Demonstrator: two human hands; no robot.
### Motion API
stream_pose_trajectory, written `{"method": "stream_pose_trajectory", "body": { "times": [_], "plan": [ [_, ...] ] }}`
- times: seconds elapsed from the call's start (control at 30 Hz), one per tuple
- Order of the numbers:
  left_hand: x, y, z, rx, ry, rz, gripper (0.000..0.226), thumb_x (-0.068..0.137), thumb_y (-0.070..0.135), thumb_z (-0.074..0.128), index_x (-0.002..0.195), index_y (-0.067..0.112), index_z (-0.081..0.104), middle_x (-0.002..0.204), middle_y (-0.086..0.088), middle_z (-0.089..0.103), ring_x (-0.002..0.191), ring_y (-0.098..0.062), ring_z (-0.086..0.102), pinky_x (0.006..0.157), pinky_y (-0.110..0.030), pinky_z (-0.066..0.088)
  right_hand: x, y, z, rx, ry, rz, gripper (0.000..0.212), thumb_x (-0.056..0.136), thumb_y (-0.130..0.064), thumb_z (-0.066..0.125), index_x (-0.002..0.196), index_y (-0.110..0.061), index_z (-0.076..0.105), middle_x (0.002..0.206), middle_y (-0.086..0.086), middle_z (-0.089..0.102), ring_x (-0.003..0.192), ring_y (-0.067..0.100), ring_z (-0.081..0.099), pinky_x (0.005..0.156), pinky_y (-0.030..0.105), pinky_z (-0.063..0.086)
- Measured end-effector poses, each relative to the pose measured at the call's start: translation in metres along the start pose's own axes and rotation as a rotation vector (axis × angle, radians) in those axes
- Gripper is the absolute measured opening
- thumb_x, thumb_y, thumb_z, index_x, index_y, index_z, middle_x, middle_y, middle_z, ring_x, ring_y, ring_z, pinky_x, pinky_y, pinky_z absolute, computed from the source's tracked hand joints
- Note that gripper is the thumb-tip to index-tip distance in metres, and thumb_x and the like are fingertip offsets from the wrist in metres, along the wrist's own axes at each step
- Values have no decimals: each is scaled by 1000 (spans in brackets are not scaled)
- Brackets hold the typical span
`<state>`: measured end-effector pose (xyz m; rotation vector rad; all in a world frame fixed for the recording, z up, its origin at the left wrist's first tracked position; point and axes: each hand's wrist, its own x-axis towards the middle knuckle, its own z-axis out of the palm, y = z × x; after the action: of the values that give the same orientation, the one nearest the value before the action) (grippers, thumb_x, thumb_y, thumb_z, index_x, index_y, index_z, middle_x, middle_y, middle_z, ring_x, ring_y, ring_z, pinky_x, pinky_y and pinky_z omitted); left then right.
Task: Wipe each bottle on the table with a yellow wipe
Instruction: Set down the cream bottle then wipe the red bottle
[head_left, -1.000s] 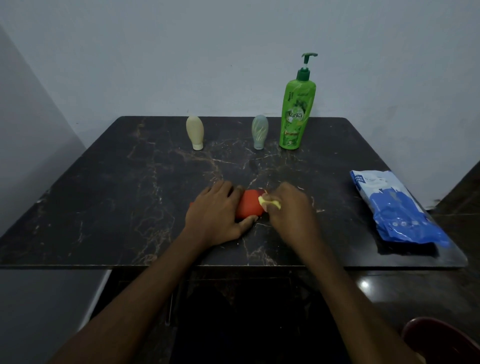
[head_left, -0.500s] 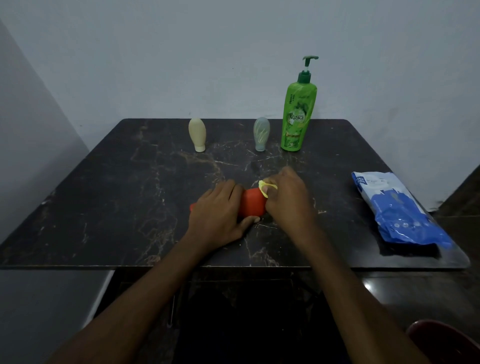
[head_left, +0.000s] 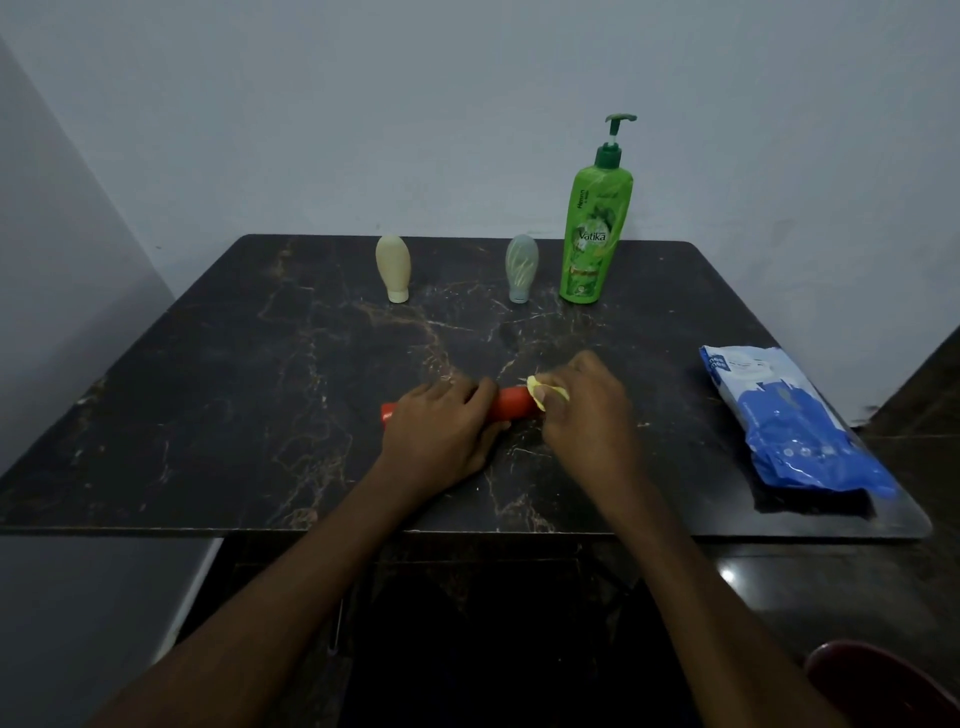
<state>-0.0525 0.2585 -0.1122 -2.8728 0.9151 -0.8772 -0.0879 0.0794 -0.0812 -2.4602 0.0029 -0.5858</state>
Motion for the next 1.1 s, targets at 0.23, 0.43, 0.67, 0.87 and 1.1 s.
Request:
{"method": "stream_pose_trajectory", "body": {
  "times": [0.23,0.43,0.67,0.87,1.1],
  "plan": [
    [0,2,0,41,-89,32,44,95,58,48,106,18,62,91,-3,71,74,-22,69,60,-29,43,-27,11,2,31,40,-82,14,92,-11,67,103,-11,75,89,-3,54,72,12,53,66,25,45],
    [1,0,6,-37,-174,3,73,102,67,21,138,12,53,121,-5,61,107,-19,58,91,-37,47,-27,15,7,-7,-22,-67,13,93,-13,65,98,-11,76,88,-1,54,72,15,56,67,38,54],
    [3,-6,11,-60,-187,23,75,97,73,23,141,18,48,122,-2,53,108,-17,50,97,-40,42,26,-10,5,-145,-213,82,22,93,-18,67,113,-9,67,119,8,60,109,23,57,89,34,49],
    [5,-8,12,-61,-192,-2,77,93,77,29,139,19,50,122,-1,53,107,-16,49,94,-38,43,24,-12,7,-90,-189,126,9,92,-17,67,90,-13,60,109,7,64,102,21,61,85,36,52],
    [5,-8,13,-74,-184,11,80,92,77,31,139,15,50,124,-5,53,109,-20,50,96,-39,43,-35,5,17,21,-18,-47,16,95,-13,62,102,-10,76,92,0,60,76,15,59,69,32,52]
  ]
}}
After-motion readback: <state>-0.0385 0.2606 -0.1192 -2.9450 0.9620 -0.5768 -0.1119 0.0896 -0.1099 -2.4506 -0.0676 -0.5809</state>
